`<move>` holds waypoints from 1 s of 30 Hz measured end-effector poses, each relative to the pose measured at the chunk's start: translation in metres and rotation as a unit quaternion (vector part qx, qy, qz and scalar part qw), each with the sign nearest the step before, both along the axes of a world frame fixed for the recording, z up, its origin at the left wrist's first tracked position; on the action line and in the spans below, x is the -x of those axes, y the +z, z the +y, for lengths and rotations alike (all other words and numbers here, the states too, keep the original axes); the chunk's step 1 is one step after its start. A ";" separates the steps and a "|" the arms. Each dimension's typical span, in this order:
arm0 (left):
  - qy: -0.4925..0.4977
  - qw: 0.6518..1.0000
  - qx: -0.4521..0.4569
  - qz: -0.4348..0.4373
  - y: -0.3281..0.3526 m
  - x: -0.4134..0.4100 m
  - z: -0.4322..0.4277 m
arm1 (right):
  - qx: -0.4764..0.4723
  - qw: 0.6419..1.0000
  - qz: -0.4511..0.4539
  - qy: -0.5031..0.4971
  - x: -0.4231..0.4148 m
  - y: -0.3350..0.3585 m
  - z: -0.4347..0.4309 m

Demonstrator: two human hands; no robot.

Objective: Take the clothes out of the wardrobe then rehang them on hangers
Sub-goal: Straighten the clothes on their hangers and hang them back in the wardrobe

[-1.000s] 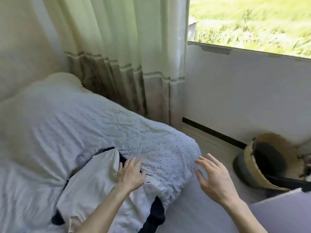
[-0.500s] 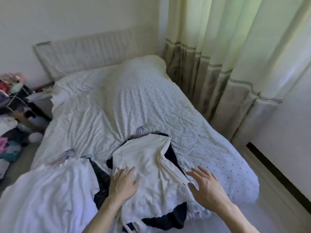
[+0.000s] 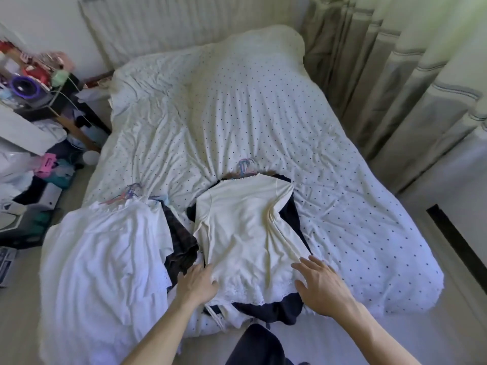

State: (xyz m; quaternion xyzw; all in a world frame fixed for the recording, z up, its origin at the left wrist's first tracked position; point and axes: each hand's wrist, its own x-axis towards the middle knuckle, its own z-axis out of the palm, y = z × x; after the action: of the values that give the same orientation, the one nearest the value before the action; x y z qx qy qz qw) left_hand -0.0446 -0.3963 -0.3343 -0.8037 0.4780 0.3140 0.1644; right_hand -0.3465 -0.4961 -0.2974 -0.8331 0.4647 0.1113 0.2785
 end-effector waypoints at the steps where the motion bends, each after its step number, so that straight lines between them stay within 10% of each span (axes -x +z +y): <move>1: -0.002 1.000 -0.018 0.009 -0.008 -0.002 -0.006 | -0.015 1.000 0.010 0.004 -0.006 -0.009 -0.006; 10: -0.017 0.994 -0.093 0.063 -0.093 -0.058 -0.107 | -0.146 0.985 0.095 -0.003 -0.091 -0.103 -0.093; 30: -0.076 0.992 0.072 -0.076 -0.244 -0.228 -0.355 | -0.167 0.964 0.205 -0.018 -0.220 -0.249 -0.243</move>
State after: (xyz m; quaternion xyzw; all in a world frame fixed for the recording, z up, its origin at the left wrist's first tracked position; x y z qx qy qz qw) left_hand 0.1831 -0.7517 -0.5779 -0.7965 0.5450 0.2033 0.1650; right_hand -0.1263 -0.7388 -0.5464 -0.7254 0.5017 0.3507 0.3148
